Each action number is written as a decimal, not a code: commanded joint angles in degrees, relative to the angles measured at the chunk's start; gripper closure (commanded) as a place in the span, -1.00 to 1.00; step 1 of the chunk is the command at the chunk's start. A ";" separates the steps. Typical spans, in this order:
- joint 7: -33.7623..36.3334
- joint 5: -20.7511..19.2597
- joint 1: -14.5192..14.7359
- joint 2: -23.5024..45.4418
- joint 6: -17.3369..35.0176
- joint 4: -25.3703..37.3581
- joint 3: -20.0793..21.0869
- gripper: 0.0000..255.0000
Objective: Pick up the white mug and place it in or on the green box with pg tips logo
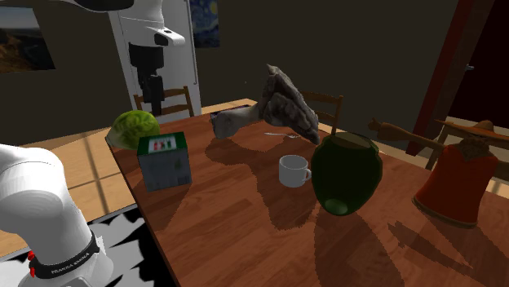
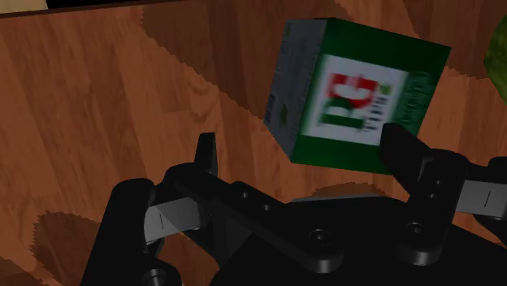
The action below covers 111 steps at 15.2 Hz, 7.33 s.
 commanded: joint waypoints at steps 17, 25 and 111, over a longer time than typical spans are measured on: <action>-6.37 -4.34 -0.89 27.95 25.82 4.92 -3.05 -1.00; -8.89 -4.83 -1.46 44.30 33.94 14.74 -4.26 -1.00; -7.61 -6.76 0.07 54.36 17.46 43.79 -4.07 1.00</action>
